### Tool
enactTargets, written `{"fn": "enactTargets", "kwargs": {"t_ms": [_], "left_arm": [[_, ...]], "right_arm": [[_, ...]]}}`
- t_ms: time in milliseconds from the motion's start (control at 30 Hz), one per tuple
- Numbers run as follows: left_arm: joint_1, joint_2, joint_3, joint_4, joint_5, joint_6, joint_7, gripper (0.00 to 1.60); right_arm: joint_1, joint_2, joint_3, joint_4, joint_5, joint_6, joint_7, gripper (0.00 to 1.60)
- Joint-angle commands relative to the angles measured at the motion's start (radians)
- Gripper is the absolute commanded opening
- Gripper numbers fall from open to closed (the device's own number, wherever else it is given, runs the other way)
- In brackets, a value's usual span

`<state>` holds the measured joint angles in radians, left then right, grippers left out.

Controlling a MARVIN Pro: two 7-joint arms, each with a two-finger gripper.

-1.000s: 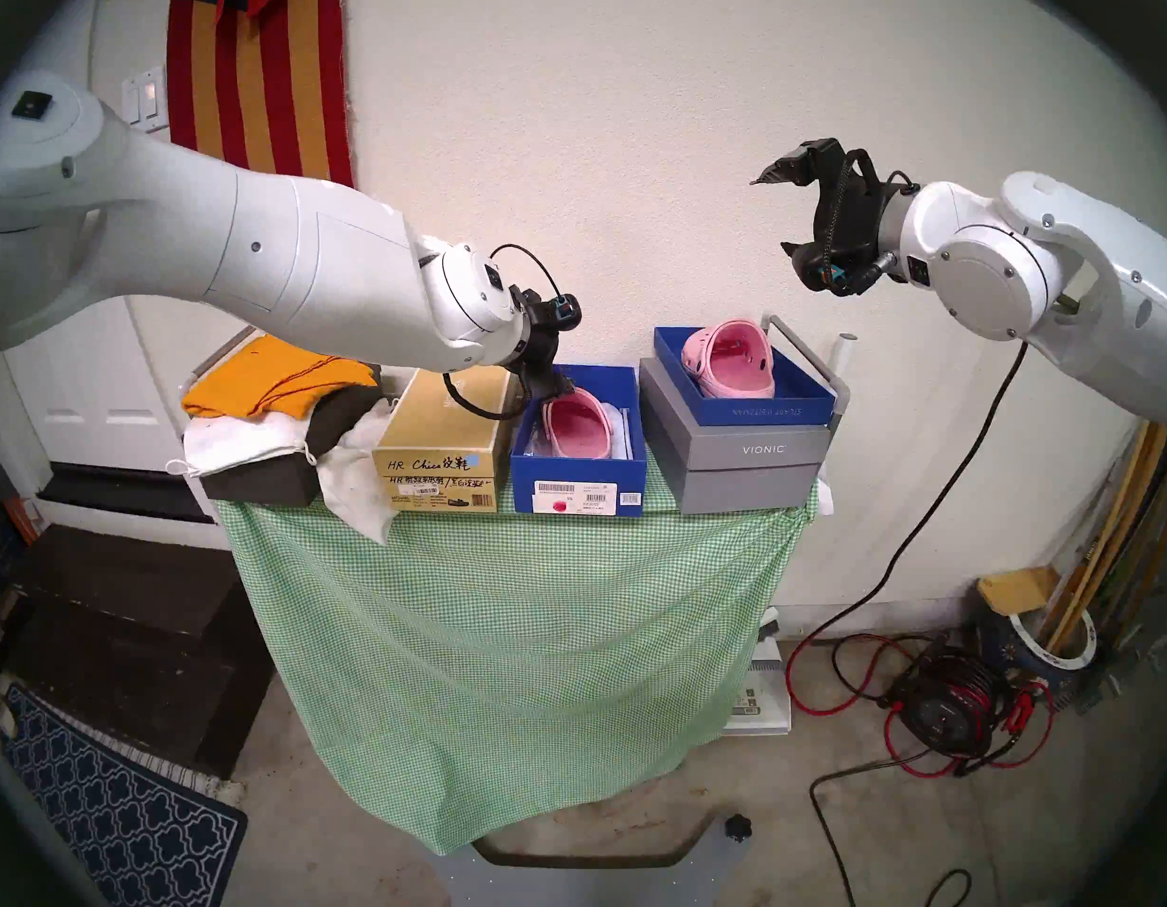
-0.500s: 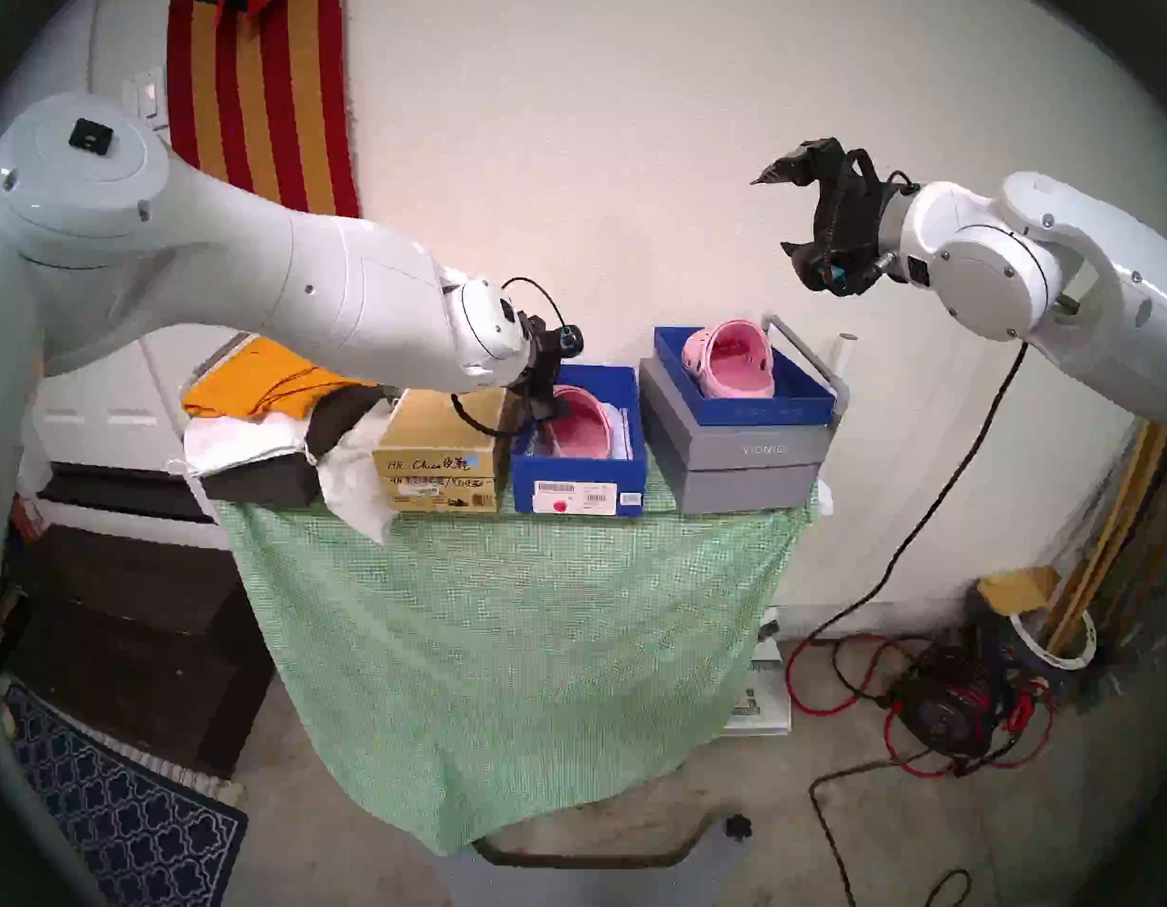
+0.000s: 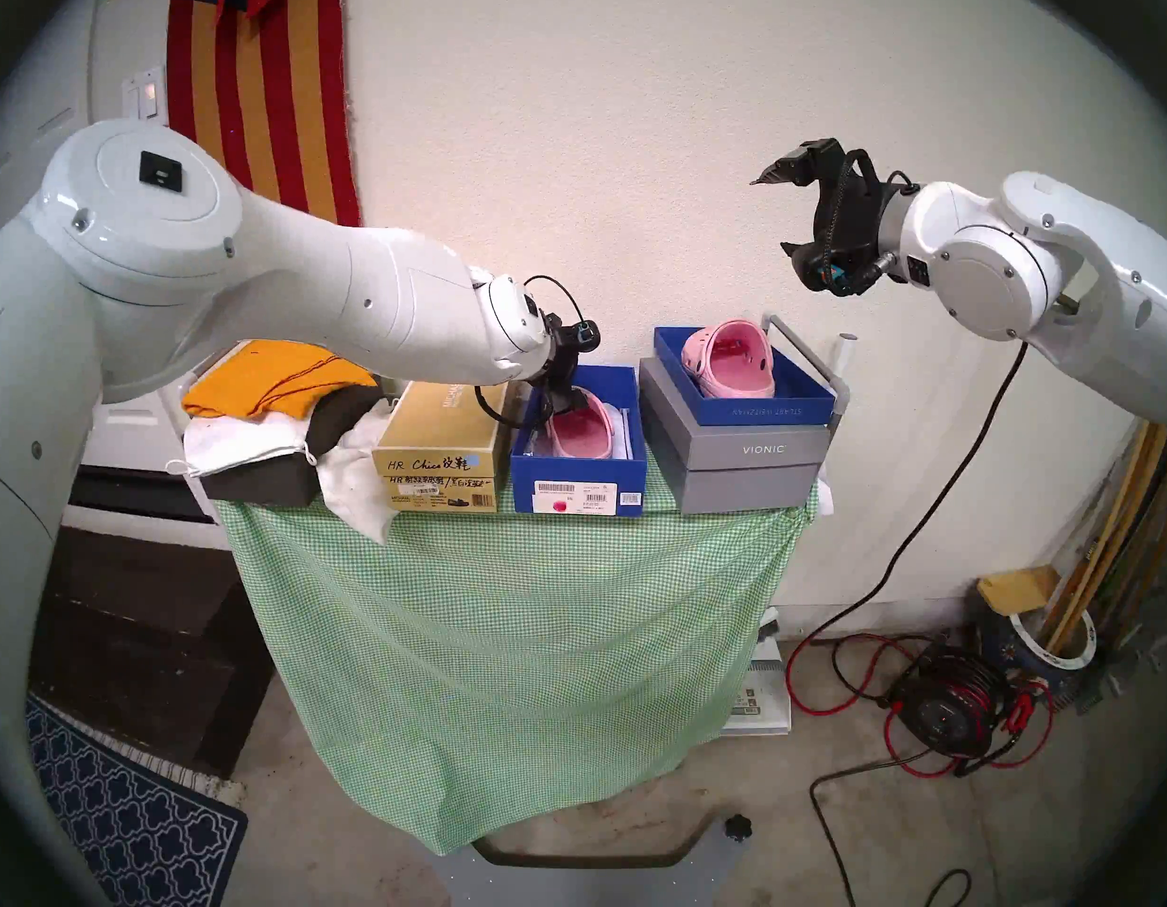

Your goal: Take shoe out of the box

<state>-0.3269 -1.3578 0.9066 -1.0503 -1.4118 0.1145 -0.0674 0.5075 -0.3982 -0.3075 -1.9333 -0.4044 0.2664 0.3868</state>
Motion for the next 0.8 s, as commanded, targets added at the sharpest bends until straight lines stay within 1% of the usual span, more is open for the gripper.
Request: {"fn": "enactTargets", "kwargs": {"t_ms": [0, 133, 233, 267, 400, 467, 500, 533, 567, 600, 633, 667, 700, 767], "left_arm": [[0.041, -0.033, 0.001, 0.046, -0.009, 0.016, -0.038, 1.60], [0.068, -0.040, 0.009, 0.081, -0.006, 0.014, -0.053, 1.60], [0.092, -0.055, 0.011, 0.134, -0.001, 0.008, -0.067, 1.60], [0.092, -0.055, 0.011, 0.134, -0.001, 0.008, -0.067, 1.60], [0.124, -0.079, 0.018, 0.211, 0.006, 0.000, -0.082, 1.60], [0.136, -0.088, 0.020, 0.251, 0.006, -0.004, -0.108, 1.59], [0.146, -0.094, 0.018, 0.284, 0.003, -0.008, -0.139, 1.49], [0.155, -0.096, 0.018, 0.303, 0.004, -0.016, -0.156, 0.61], [0.154, -0.094, 0.015, 0.303, 0.001, -0.019, -0.164, 0.44], [0.154, -0.094, 0.015, 0.303, 0.001, -0.019, -0.164, 0.44], [0.148, -0.089, 0.012, 0.294, -0.001, -0.022, -0.172, 0.17], [0.140, -0.084, 0.009, 0.280, -0.002, -0.024, -0.172, 0.00], [0.132, -0.076, 0.003, 0.266, -0.007, -0.028, -0.173, 0.00], [0.092, -0.057, -0.010, 0.208, -0.007, -0.045, -0.165, 0.00]], "right_arm": [[0.002, -0.003, 0.002, 0.002, 0.000, -0.004, 0.000, 1.60], [0.002, -0.003, 0.003, 0.002, 0.000, -0.004, 0.000, 1.60], [0.002, -0.003, 0.003, 0.002, -0.001, -0.004, 0.000, 1.60], [0.002, -0.003, 0.003, 0.002, -0.001, -0.004, 0.000, 1.60], [0.002, -0.003, 0.003, 0.002, -0.001, -0.004, 0.000, 1.60], [0.002, -0.003, 0.003, 0.002, -0.001, -0.004, 0.000, 1.60], [0.002, -0.003, 0.004, 0.002, -0.001, -0.004, 0.000, 1.60], [0.001, -0.003, 0.004, 0.002, -0.001, -0.004, 0.001, 1.60], [0.001, -0.003, 0.004, 0.003, -0.001, -0.004, 0.001, 1.60], [0.001, -0.003, 0.004, 0.003, -0.001, -0.004, 0.001, 1.60], [0.001, -0.003, 0.004, 0.003, -0.001, -0.004, 0.001, 1.60], [0.001, -0.003, 0.004, 0.003, -0.001, -0.004, 0.001, 1.60], [0.001, -0.003, 0.004, 0.003, -0.001, -0.004, 0.001, 1.60], [0.001, -0.002, 0.004, 0.002, -0.001, -0.004, 0.001, 1.60]]}}
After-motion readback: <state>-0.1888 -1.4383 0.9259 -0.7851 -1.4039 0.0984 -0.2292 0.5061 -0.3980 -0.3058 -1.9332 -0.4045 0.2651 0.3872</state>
